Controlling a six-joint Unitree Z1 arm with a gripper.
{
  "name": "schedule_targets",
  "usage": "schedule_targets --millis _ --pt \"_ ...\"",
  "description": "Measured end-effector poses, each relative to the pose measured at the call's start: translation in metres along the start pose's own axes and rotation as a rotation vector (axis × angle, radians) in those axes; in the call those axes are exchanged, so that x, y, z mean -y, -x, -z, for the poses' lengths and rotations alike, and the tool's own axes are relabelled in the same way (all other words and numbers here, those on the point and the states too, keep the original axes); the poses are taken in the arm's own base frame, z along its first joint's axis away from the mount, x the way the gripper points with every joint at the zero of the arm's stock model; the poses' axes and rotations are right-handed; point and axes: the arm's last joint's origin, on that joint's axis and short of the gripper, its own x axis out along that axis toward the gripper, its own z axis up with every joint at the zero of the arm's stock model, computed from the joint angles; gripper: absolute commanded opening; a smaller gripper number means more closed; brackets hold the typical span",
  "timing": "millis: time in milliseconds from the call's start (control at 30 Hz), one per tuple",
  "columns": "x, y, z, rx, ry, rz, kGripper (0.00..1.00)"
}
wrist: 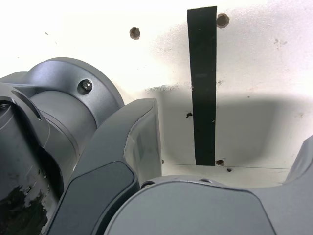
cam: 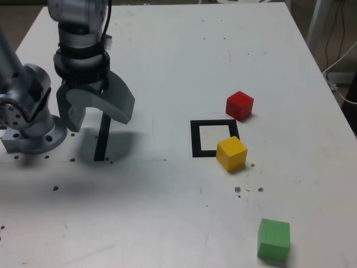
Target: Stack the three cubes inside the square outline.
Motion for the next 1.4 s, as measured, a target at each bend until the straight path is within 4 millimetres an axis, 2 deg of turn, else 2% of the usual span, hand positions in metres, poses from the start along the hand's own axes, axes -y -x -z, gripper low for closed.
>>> schedule_targets --millis 567,767,1033,1400 --pt "0.0 0.004 -0.004 0.017 0.004 0.006 0.99" --pt "0.001 0.01 -0.025 0.02 -0.007 -0.005 0.99" --pt "0.0 0.038 -0.068 0.09 -0.056 -0.036 0.99" --pt "-0.003 0.065 -0.121 0.14 -0.251 -0.12 0.99"
